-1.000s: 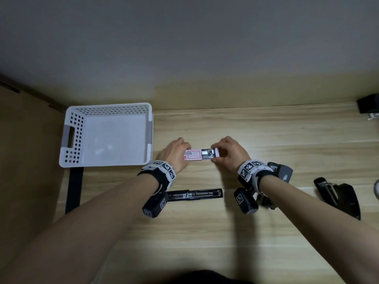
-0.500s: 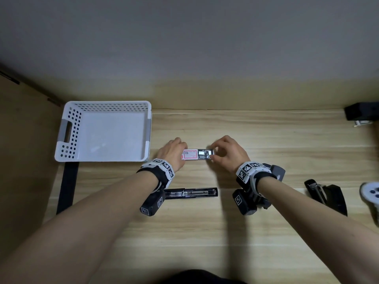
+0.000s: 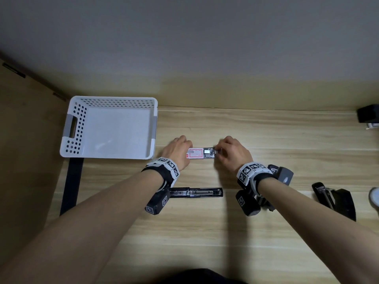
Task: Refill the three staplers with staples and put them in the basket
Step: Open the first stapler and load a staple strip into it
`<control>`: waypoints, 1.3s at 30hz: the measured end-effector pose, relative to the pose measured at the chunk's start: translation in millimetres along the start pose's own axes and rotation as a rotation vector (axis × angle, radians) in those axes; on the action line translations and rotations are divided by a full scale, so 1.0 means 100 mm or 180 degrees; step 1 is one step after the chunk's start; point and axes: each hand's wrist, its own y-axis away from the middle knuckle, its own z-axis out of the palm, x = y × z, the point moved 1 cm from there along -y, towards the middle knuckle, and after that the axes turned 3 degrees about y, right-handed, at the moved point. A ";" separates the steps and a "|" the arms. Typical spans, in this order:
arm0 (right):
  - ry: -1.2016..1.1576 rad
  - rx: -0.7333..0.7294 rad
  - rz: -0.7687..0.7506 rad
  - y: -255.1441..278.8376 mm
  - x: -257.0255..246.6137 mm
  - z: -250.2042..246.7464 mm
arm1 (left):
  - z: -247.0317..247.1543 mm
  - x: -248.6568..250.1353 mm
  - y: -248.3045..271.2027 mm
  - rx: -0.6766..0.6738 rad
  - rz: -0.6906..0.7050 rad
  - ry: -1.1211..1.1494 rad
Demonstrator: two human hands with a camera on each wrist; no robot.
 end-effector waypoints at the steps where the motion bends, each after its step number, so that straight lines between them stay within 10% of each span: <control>1: -0.0009 0.0016 0.0023 0.00 -0.01 0.00 | 0.00 0.00 0.00 -0.0004 -0.0005 -0.0002; 39: 0.0296 -0.0043 0.0137 0.05 -0.19 -0.11 | -0.05 -0.19 0.76 0.0217 0.0038 0.0469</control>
